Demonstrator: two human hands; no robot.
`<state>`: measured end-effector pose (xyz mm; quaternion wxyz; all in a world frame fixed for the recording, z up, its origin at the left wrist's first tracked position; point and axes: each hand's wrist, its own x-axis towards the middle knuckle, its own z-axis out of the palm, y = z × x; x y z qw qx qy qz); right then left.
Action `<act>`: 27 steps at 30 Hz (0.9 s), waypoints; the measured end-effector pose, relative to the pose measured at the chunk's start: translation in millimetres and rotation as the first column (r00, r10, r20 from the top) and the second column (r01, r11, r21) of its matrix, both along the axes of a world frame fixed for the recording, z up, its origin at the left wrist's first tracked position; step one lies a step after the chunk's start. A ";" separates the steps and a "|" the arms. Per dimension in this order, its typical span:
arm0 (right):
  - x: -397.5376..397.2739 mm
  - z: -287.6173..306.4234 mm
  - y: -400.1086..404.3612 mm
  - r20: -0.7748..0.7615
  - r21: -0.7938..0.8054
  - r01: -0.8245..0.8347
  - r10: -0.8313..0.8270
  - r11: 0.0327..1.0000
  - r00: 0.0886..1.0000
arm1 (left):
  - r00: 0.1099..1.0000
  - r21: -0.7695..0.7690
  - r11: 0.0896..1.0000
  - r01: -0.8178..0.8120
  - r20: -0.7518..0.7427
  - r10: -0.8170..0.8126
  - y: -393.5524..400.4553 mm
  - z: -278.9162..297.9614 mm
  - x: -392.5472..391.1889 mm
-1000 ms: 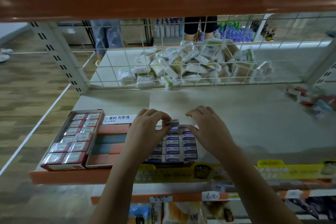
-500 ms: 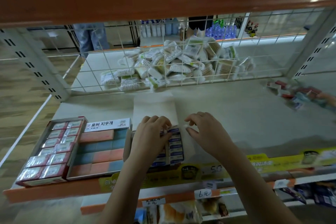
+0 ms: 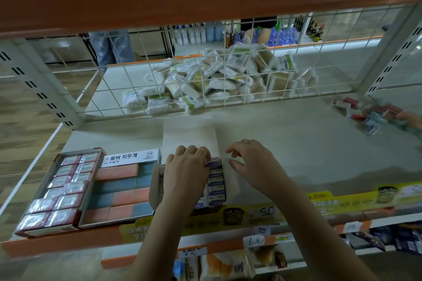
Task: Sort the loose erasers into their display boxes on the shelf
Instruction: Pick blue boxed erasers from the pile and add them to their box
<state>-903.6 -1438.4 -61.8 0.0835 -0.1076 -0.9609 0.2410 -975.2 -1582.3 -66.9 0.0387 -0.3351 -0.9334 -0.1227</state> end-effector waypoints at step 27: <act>-12.2 9.4 14.6 -0.017 -0.093 -0.055 0.054 0.994 0.998 | 0.988 -0.033 0.990 0.139 0.067 -0.137 6.1 23.7 -17.1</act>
